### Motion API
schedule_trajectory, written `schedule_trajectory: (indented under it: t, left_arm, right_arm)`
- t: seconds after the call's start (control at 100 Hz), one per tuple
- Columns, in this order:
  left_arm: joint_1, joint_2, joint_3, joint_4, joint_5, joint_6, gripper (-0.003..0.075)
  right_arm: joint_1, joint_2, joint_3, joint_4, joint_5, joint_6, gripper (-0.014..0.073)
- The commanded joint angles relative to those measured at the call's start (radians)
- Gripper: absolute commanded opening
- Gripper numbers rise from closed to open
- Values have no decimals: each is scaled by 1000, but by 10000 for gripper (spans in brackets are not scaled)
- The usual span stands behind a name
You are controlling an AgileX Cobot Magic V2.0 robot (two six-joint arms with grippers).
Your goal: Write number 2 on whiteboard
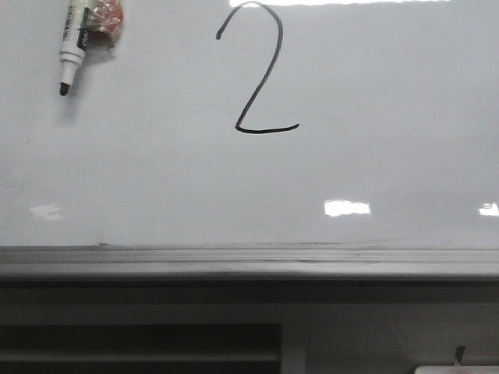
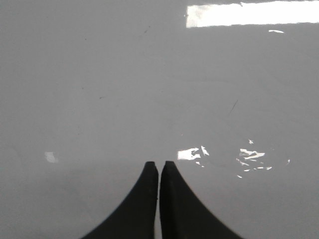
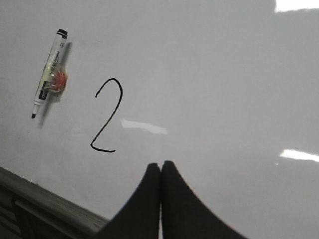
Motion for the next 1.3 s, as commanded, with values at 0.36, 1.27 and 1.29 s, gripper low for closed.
schedule_trajectory:
  t: [0.36, 1.27, 1.29]
  left_arm:
    - [3, -27, 14, -6, -69, -11, -20]
    - [3, -27, 14, -6, -69, -11, -20]
    - [3, -27, 14, -6, -69, -11, -20]
  right_arm:
    - [-17, 10, 20, -188, -281, 116, -69]
    - [-309, -73, 237, -888, -269, 702, -69]
    - [-309, -73, 237, -890, -269, 702, -69]
